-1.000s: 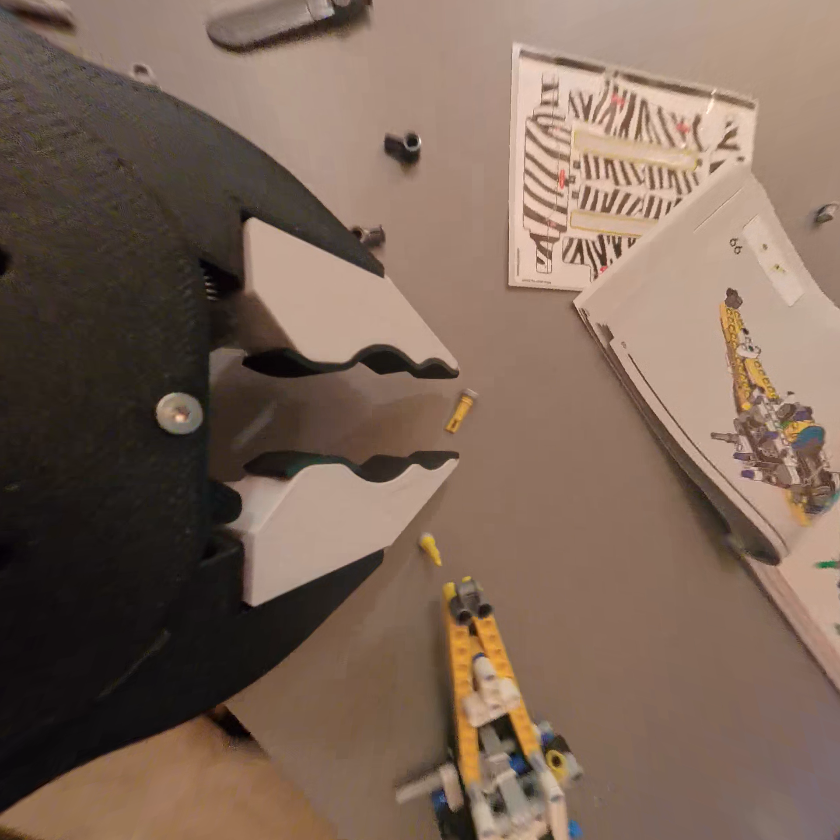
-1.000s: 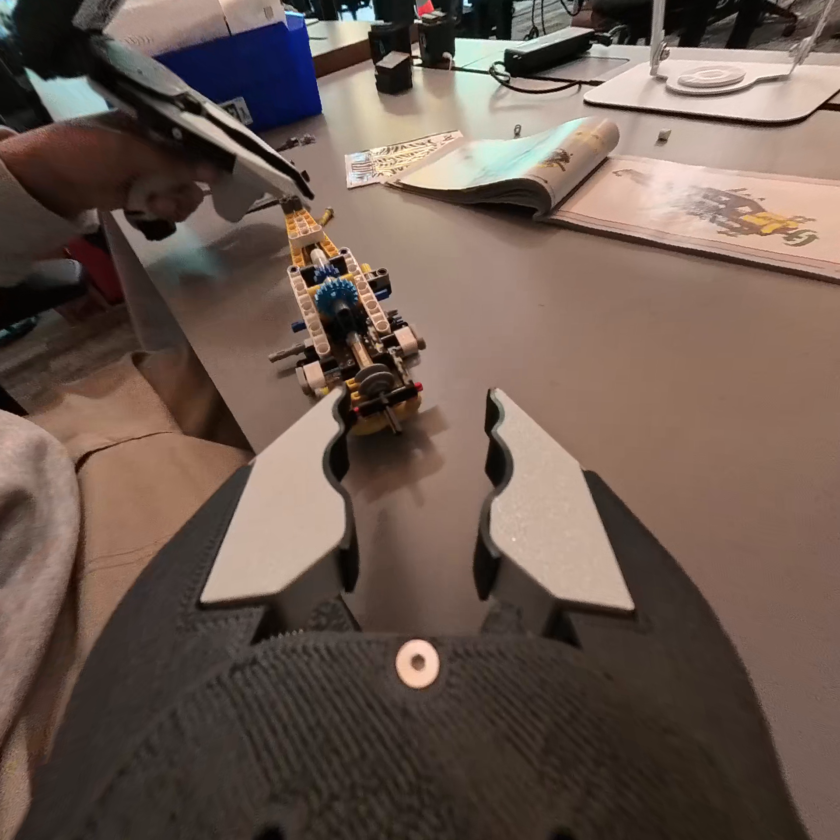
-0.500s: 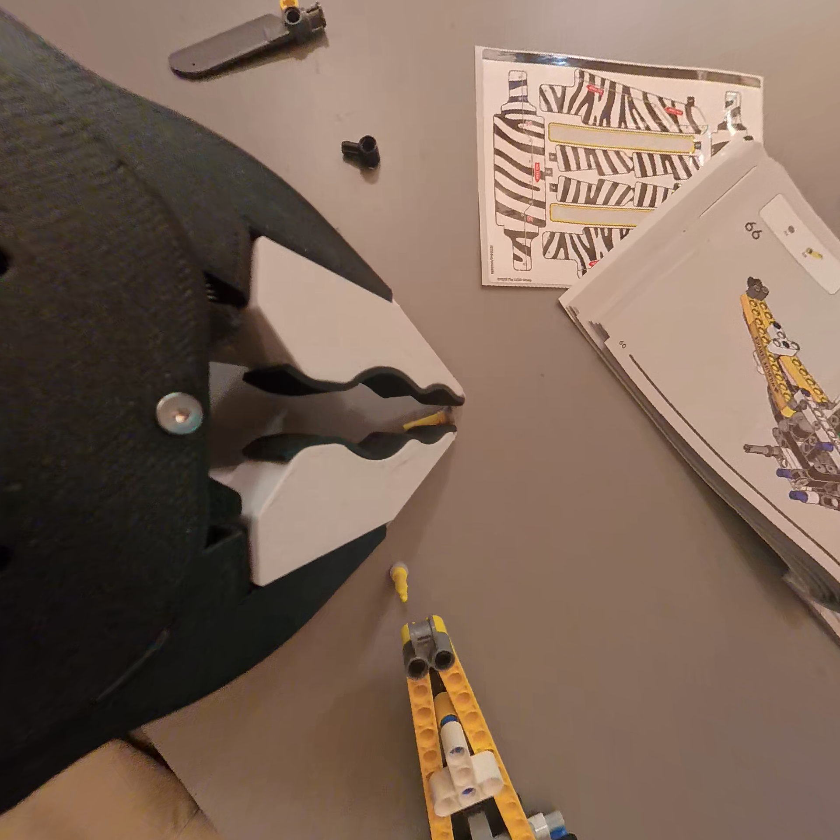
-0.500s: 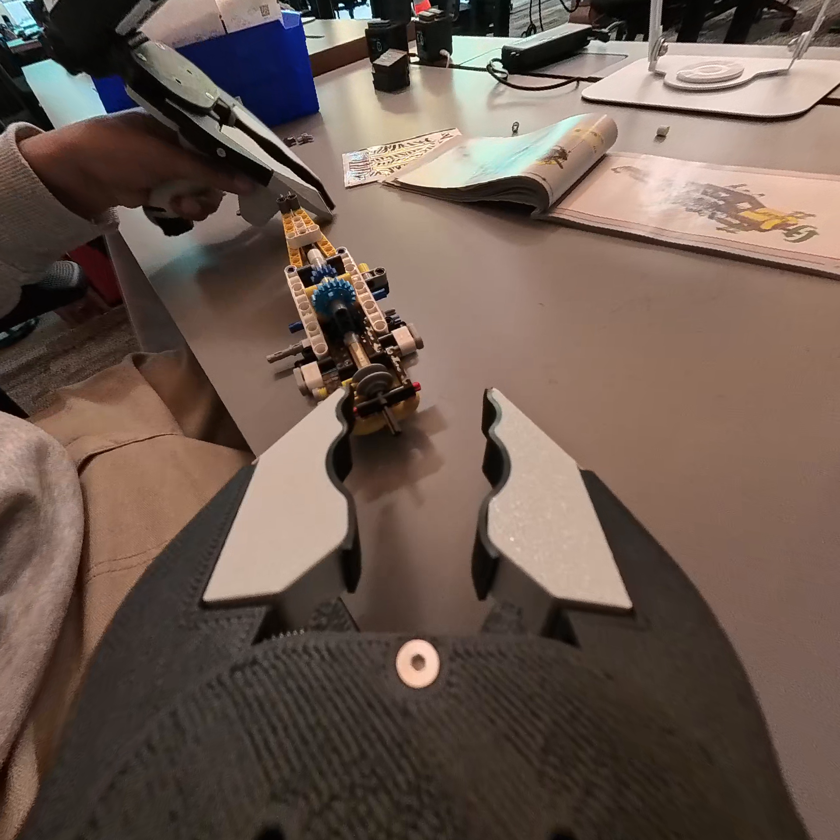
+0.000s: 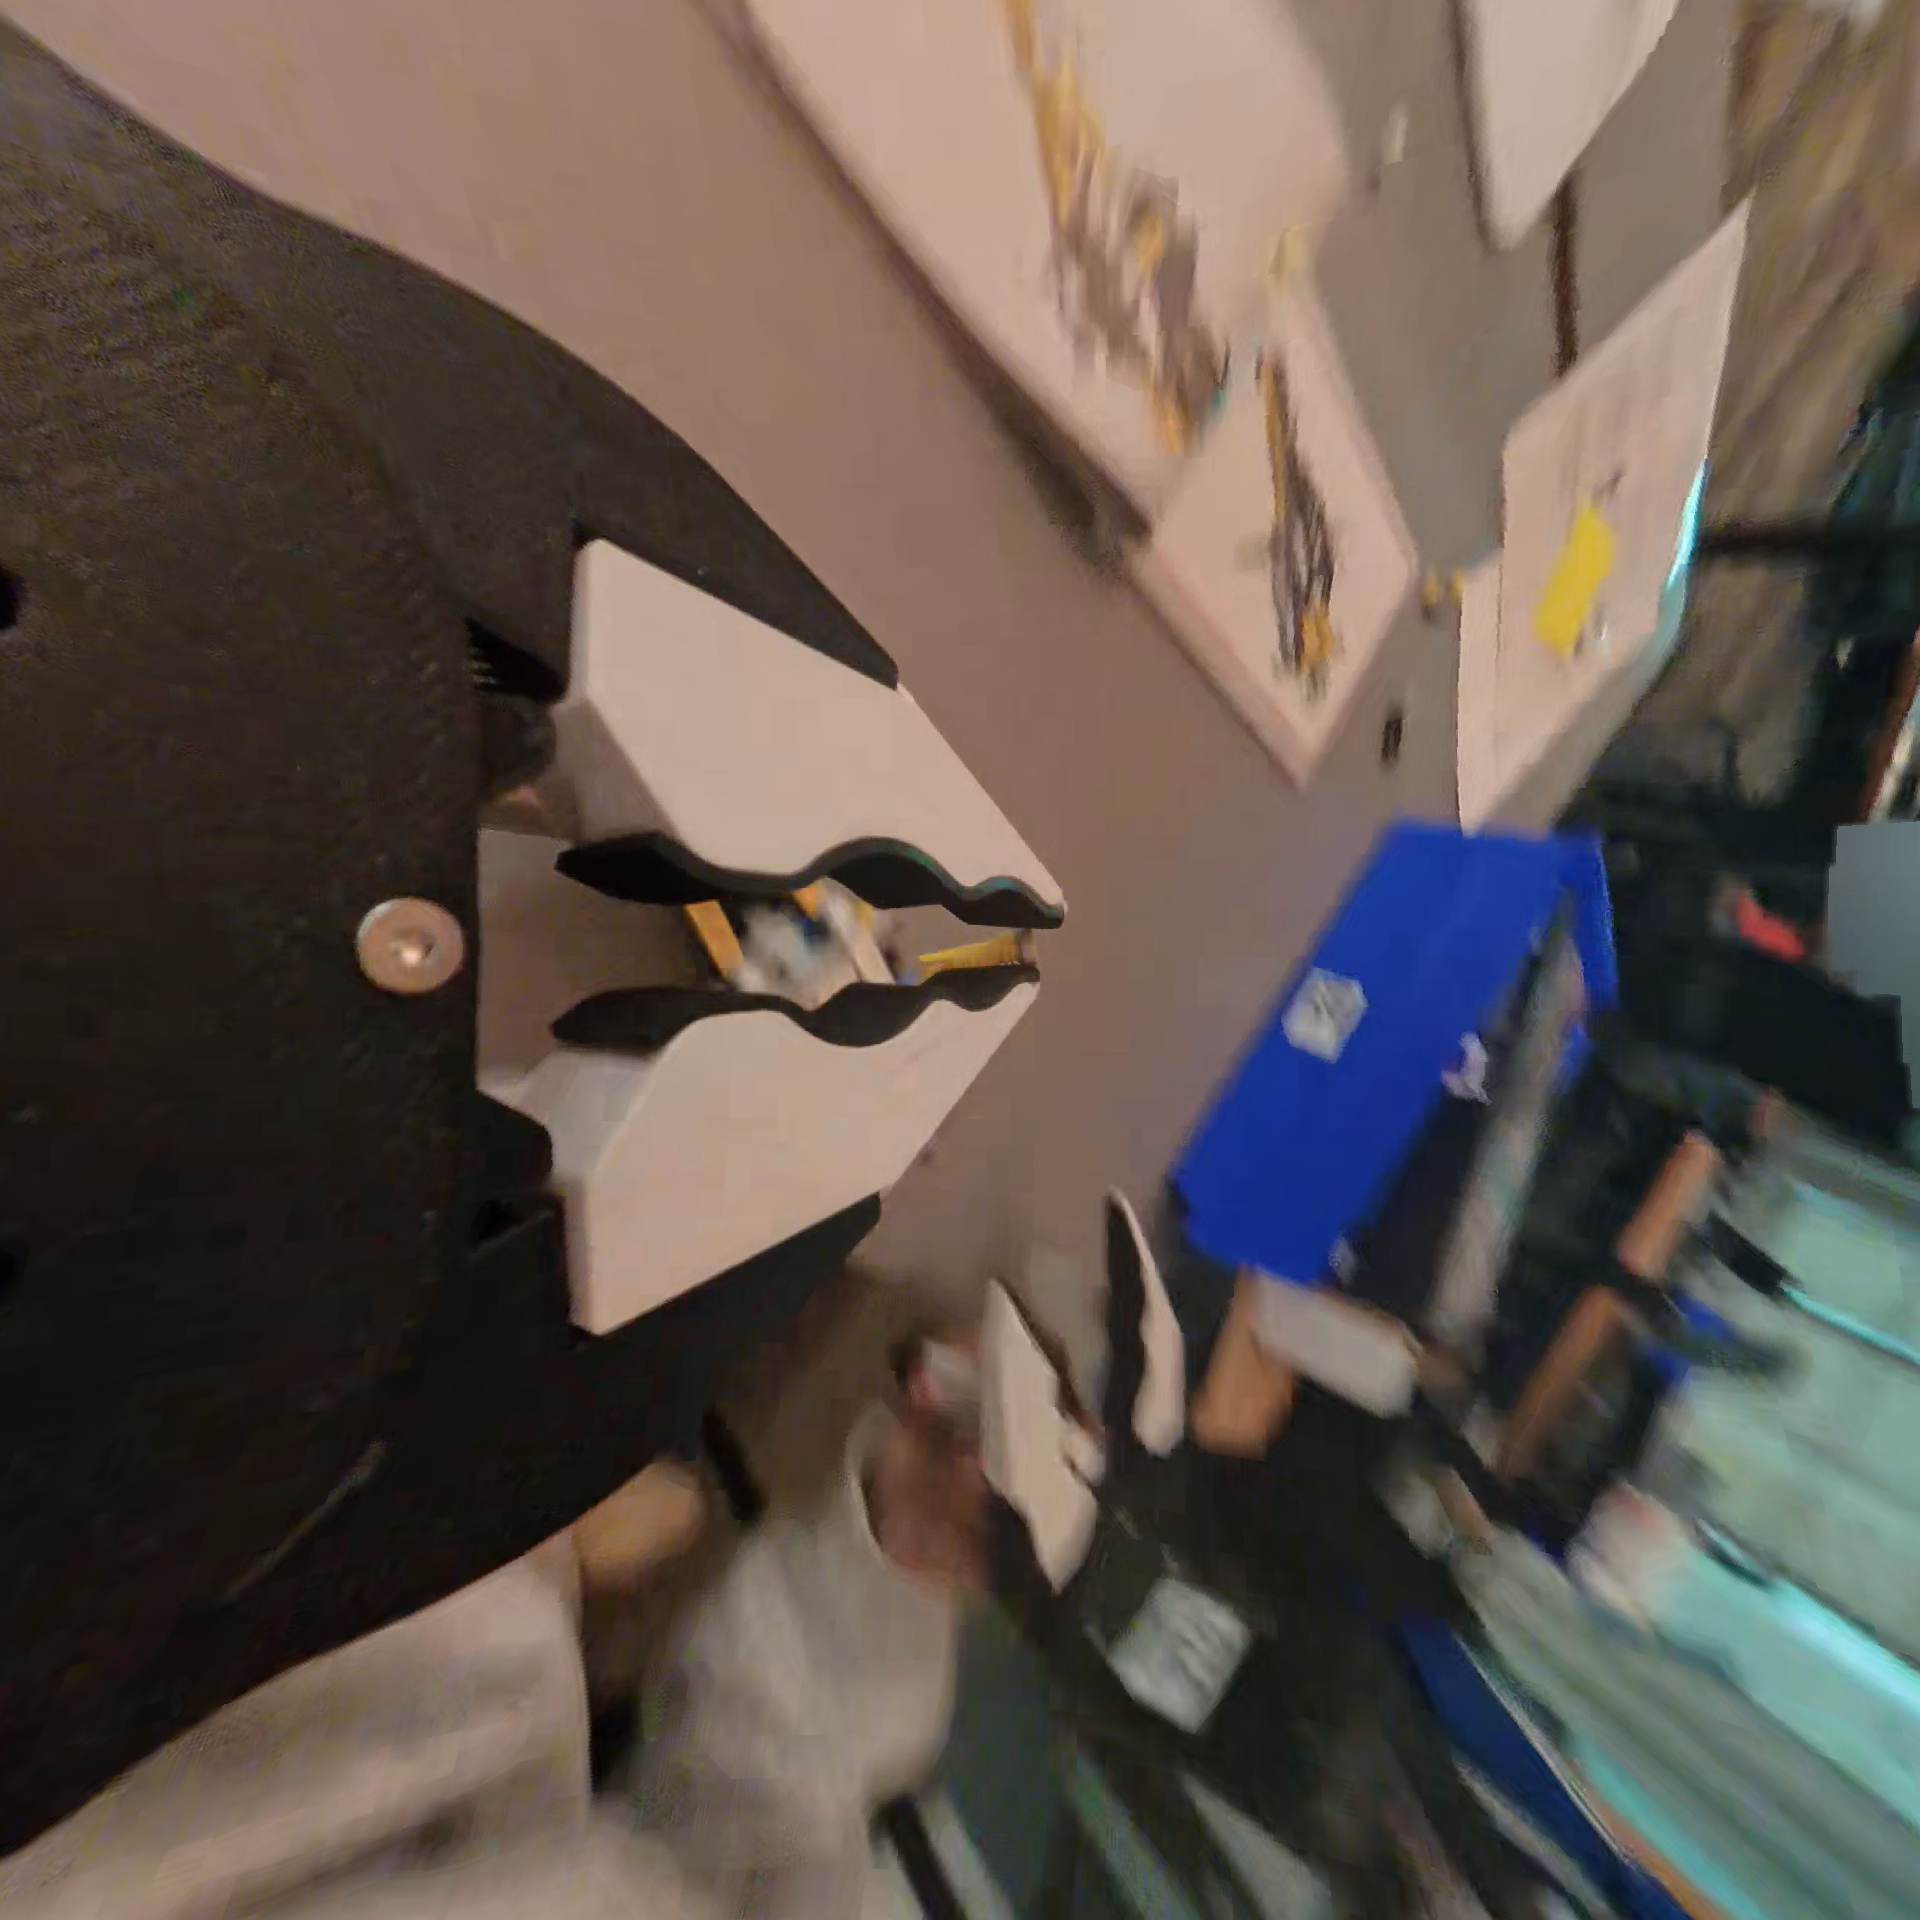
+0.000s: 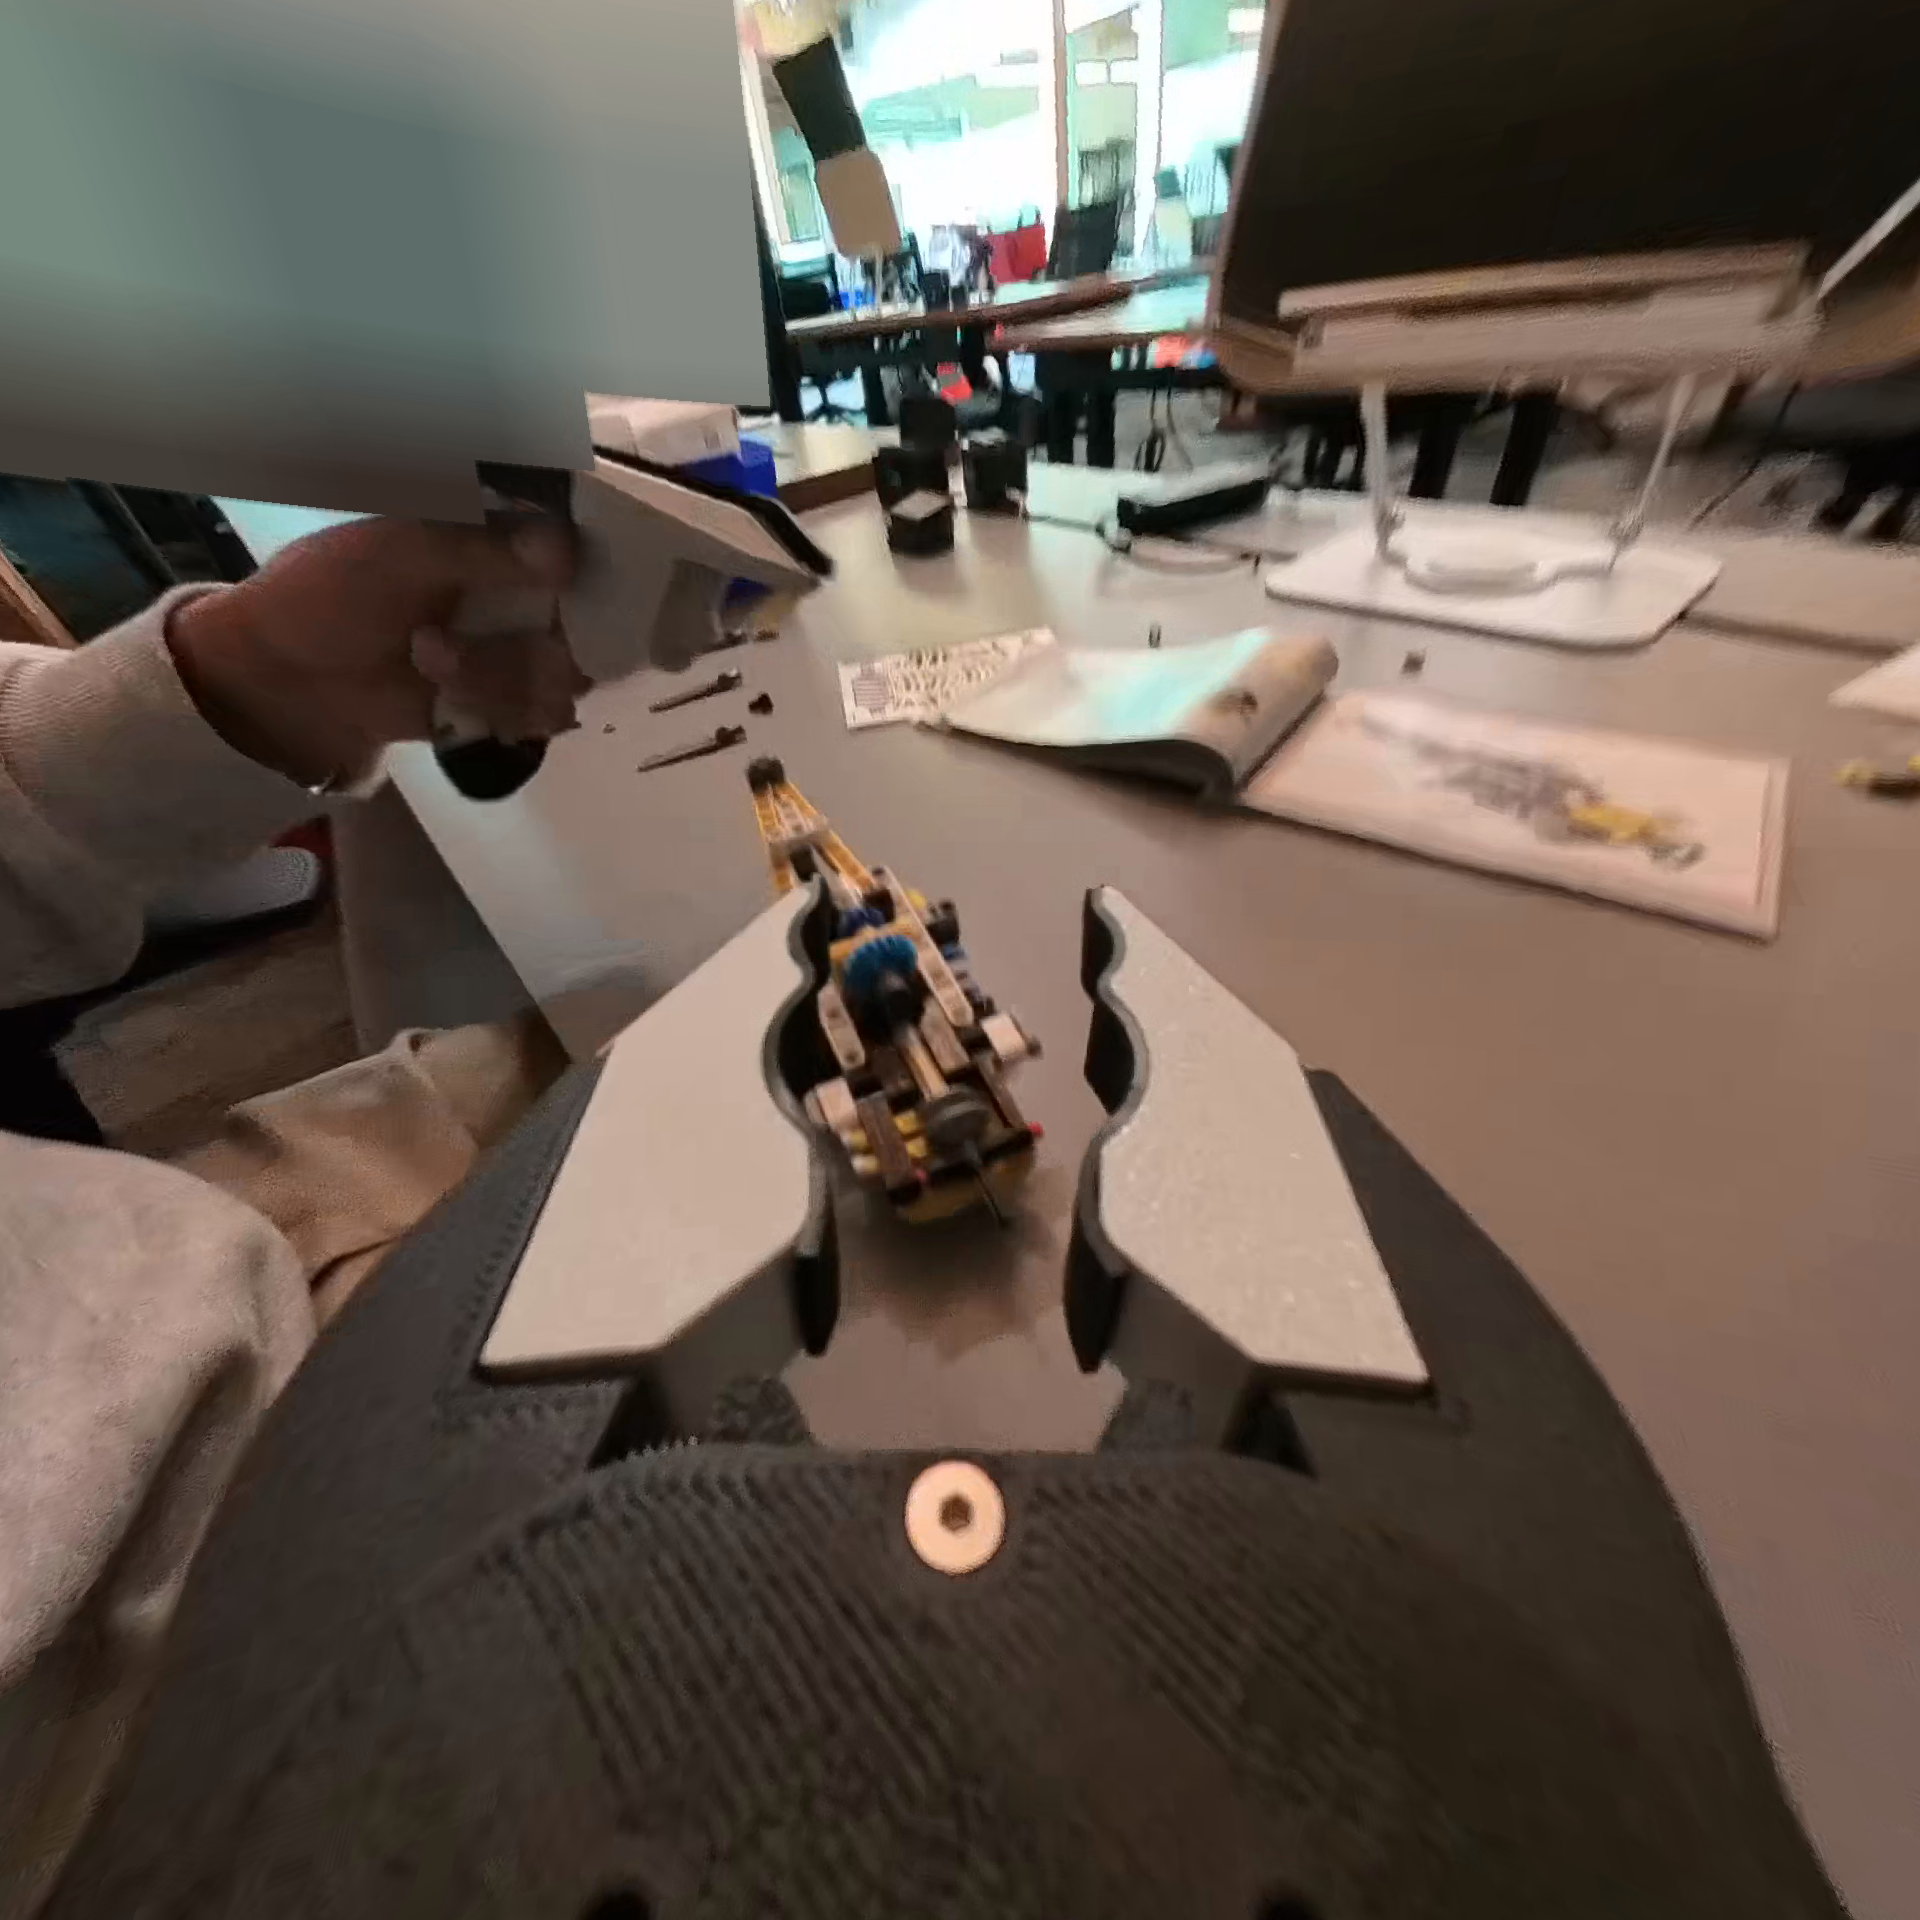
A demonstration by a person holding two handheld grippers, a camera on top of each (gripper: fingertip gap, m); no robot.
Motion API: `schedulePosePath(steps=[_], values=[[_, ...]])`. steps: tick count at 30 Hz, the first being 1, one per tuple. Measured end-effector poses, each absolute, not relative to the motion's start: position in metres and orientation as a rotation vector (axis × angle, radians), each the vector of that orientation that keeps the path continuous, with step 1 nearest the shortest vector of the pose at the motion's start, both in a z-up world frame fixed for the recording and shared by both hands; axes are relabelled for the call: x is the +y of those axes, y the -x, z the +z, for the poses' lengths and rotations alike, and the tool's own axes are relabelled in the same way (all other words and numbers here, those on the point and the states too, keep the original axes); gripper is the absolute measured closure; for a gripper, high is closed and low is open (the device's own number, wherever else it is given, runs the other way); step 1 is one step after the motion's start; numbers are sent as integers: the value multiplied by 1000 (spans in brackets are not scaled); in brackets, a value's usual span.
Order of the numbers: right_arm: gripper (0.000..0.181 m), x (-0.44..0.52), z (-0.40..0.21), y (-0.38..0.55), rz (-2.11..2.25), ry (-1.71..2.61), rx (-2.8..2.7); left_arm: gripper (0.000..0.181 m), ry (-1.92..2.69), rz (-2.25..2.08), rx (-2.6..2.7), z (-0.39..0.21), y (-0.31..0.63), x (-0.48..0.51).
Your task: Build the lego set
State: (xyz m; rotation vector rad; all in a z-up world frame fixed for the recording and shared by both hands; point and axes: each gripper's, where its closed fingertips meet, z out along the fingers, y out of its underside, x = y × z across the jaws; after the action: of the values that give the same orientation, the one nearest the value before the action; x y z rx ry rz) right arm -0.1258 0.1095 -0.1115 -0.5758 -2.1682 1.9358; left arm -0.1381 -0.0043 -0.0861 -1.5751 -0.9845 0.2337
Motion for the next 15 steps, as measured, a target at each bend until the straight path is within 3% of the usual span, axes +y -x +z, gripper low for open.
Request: schedulePosePath(steps=[3,6,10,15], values=[[148,99,-90,111,1895,433,-2063,176,1384,-172,-967,-73,124,36],[164,93,-82,104,1961,493,-2044,177,1391,-235,-932,-82,118,57],[148,95,-88,110,2236,899,-2119,177,1491,-29,-779,-84,109,76],[154,100,-100,111,2506,1211,-2206,176,1780,467,-512,-99,99,95]])
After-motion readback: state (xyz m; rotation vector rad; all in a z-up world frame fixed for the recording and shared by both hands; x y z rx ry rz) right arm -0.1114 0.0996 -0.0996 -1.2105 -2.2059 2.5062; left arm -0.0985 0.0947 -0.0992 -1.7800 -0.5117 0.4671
